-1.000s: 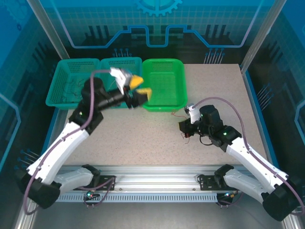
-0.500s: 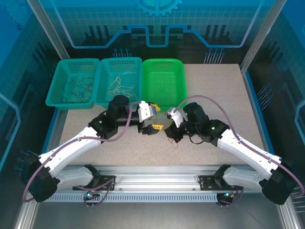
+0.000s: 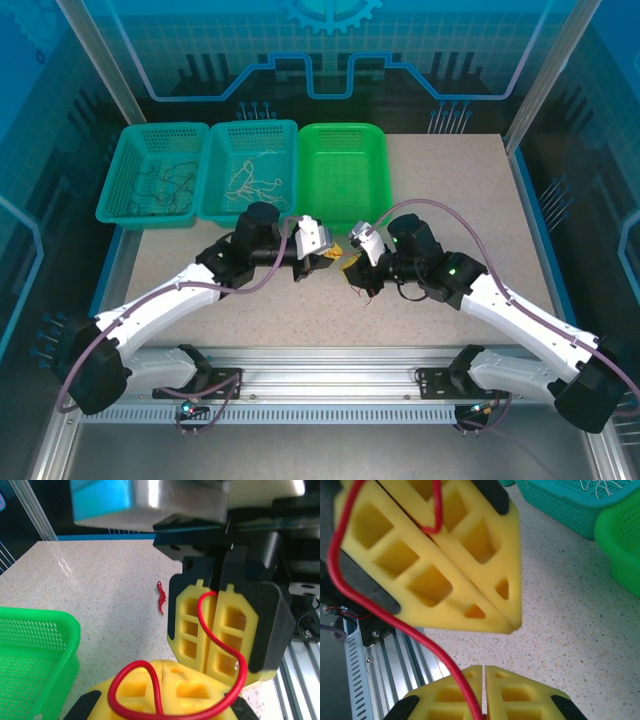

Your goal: Untangle the cables

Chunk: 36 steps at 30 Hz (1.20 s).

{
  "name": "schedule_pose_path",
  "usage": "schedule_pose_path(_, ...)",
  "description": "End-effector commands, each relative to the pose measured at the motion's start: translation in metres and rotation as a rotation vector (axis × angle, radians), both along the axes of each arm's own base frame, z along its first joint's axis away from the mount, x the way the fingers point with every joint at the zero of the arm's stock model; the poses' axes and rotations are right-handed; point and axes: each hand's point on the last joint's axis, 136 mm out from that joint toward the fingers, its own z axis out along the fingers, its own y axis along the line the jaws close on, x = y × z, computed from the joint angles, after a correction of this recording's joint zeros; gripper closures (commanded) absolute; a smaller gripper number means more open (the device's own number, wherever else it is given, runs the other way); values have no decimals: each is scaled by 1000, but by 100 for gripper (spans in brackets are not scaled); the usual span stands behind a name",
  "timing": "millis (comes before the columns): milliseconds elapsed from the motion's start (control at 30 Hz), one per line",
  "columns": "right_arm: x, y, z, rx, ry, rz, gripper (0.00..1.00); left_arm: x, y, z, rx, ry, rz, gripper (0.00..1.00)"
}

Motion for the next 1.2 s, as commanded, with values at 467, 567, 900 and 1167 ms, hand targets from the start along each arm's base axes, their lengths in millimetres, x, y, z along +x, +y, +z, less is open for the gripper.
schedule_pose_path(467, -3, -13, -2, -25, -52, -43, 80, 20, 13, 91, -336, -49, 73, 100)
schedule_pose_path(567, -2, -15, 0, -26, -58, -58, 60, 31, 19, 97, -383, -33, 116, 100)
schedule_pose_path(900, 7, -46, 31, 44, -126, -259, 24, 119, 32, 105, -377, -48, 371, 100)
schedule_pose_path(1167, 16, -107, 22, 2, -38, -617, 14, 230, 32, 68, -281, 21, 622, 100)
